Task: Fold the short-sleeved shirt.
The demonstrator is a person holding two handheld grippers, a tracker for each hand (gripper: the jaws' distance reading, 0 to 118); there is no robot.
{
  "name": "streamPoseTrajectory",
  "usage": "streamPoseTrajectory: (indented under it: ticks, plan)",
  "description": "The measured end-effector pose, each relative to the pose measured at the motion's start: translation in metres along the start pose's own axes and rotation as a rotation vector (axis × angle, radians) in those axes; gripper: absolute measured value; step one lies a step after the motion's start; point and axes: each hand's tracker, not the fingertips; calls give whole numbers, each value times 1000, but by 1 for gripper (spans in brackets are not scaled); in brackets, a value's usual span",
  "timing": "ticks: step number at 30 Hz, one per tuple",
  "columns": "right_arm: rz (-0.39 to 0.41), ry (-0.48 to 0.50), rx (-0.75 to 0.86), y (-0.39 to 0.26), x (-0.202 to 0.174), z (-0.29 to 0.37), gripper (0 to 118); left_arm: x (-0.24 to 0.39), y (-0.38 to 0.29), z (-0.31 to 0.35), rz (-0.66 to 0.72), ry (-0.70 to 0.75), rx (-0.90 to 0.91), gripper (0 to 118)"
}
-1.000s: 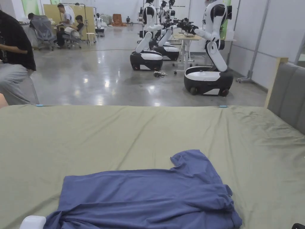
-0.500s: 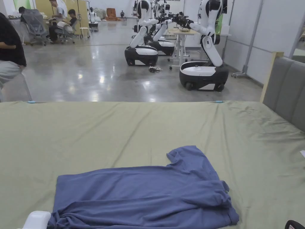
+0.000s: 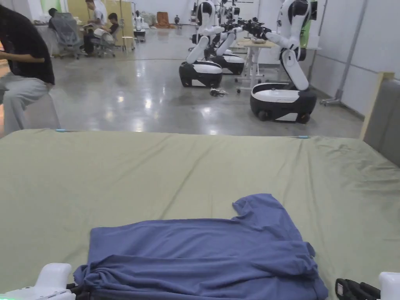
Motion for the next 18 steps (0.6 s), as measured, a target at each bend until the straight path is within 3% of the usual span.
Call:
streamPoseTrajectory:
  ticks: [1,2,3,4,7,12,16,17,18]
  plan:
    - [-8,9,-51,3,5,-20,100,0,1,1,0,1,2,7]
    - [-27,3,-108,4,11,-41,116,0,2,1,-5,5,3,7]
    - [-42,-7,-195,4,17,-65,113,0,3,2,-12,11,6,7]
    - [-12,-10,-112,9,19,-83,112,-1,3,2,-15,13,6,7]
    - [-36,-84,-280,4,29,-127,112,-2,6,0,-18,19,-7,7]
    - [-115,-77,-344,-3,36,-161,109,1,2,-5,-54,30,-29,7]
    - [2,-132,-350,-7,25,-157,98,-3,1,-8,-35,17,-35,7]
    - [17,-135,-349,-6,21,-154,89,-3,0,-9,-31,14,-38,7]
    - [57,-134,-338,-5,18,-149,72,-3,0,-9,-33,14,-40,7]
